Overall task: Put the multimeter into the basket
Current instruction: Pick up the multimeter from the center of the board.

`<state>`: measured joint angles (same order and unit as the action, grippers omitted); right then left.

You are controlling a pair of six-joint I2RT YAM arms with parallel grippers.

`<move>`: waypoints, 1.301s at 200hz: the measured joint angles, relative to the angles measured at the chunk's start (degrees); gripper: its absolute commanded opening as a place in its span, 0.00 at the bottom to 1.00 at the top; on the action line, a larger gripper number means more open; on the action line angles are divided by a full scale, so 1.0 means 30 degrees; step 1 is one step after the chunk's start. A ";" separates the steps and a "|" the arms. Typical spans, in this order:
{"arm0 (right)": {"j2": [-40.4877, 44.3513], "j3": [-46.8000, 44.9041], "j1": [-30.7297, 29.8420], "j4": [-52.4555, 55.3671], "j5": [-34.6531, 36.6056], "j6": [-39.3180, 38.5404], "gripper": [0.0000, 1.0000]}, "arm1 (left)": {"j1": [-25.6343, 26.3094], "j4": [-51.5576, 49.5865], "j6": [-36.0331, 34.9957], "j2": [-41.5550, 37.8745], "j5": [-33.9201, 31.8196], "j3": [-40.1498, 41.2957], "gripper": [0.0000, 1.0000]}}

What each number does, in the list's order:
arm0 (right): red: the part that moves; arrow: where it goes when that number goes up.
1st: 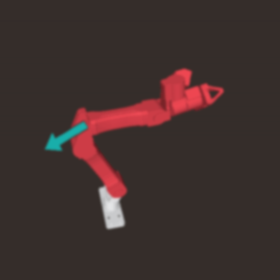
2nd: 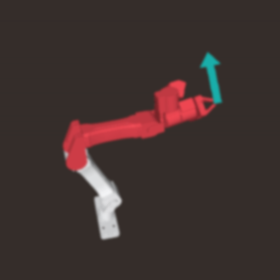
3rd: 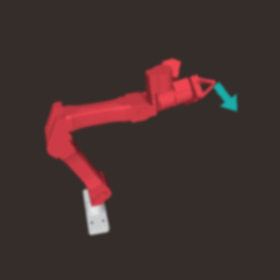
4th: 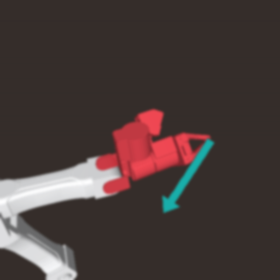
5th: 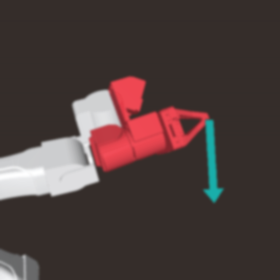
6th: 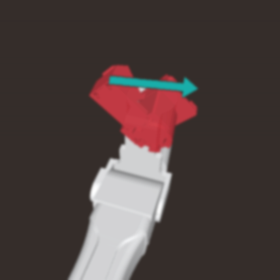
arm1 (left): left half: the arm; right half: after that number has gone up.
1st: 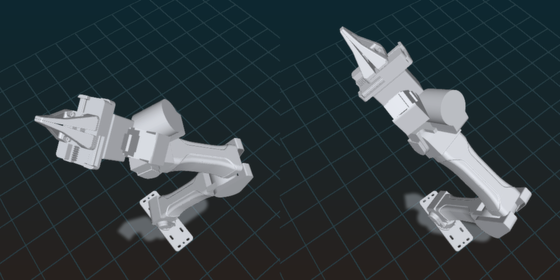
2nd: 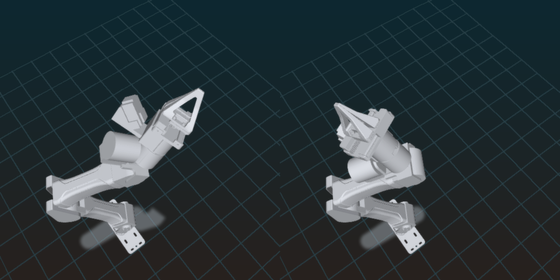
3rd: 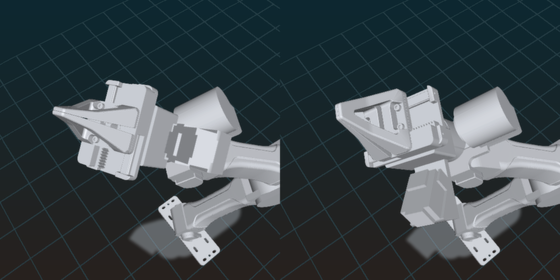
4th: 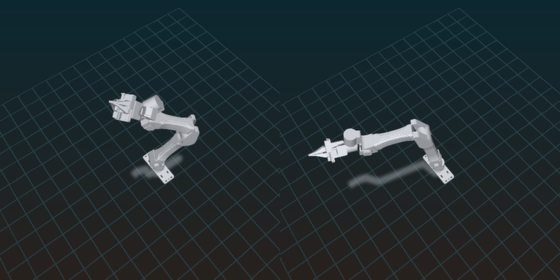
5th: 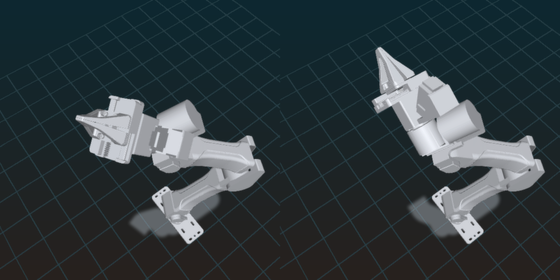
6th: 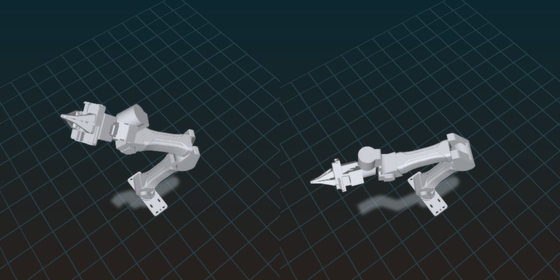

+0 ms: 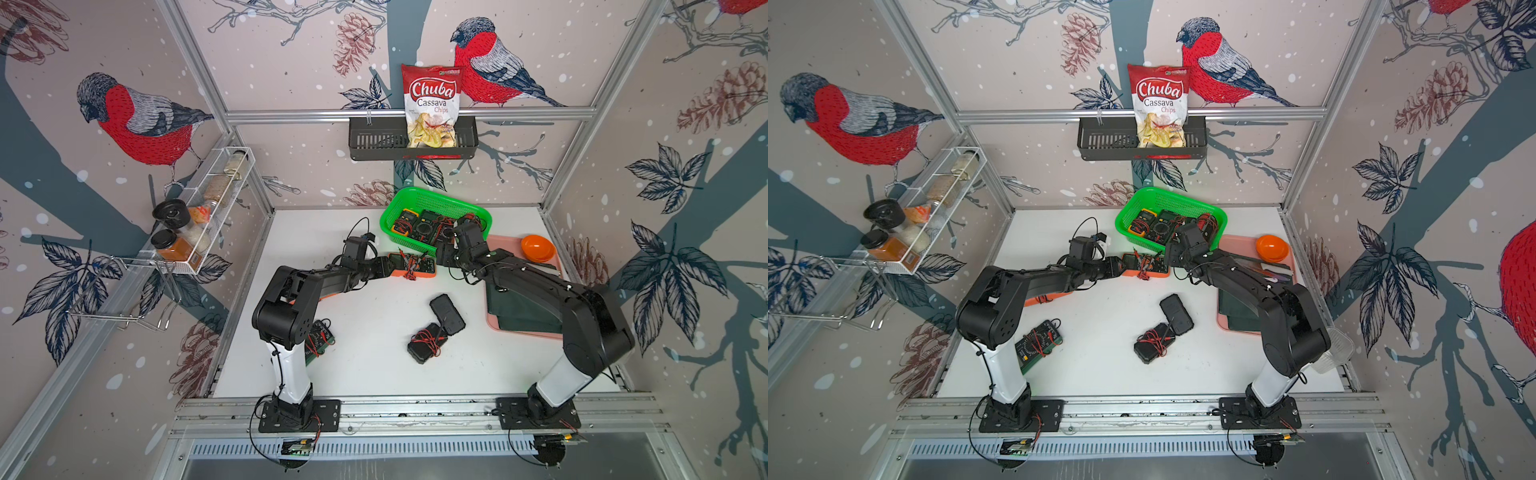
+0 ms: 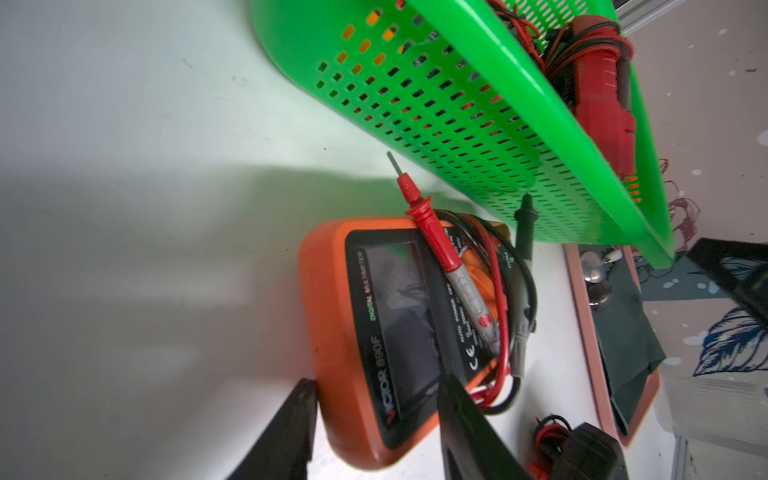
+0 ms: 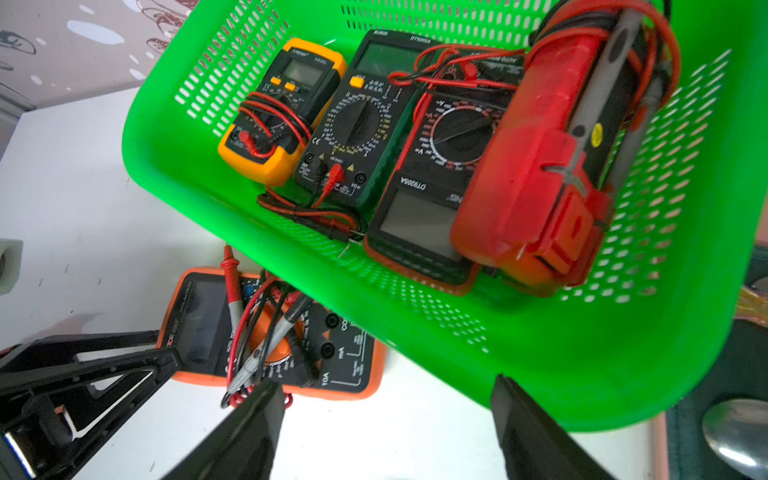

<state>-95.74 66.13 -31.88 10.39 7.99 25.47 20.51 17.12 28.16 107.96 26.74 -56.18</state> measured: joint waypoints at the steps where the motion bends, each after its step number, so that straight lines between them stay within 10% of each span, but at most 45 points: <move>1: -0.0007 -0.0007 -0.0007 0.0000 0.0015 0.0000 0.83 | 0.0015 0.0015 0.0007 -0.0051 0.0007 0.0073 0.51; 74: -0.0590 -0.0328 -0.0313 -0.0248 0.0117 0.0503 0.81 | 0.2317 0.0168 -0.0481 -0.1566 0.0058 0.1865 0.60; 115: 0.0117 -0.0634 -0.0291 -0.0138 0.0299 0.0517 0.83 | 0.2608 -0.1814 -0.2273 -0.3439 -0.1887 0.1676 0.98; 176: 0.2098 -0.1450 -0.0058 -0.0160 0.1333 0.0969 0.93 | 0.2688 -0.6011 -0.8604 -0.2528 -0.5005 -0.2339 0.99; 260: 0.6637 -0.3847 0.0583 -0.0313 0.2965 0.1501 1.00 | 0.2871 -1.0703 -1.5861 0.0481 -0.3745 -0.6878 0.98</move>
<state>-75.83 54.59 -30.13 9.45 16.88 29.98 29.12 -14.98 -19.42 109.40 15.51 -76.82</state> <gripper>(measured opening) 0.997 0.986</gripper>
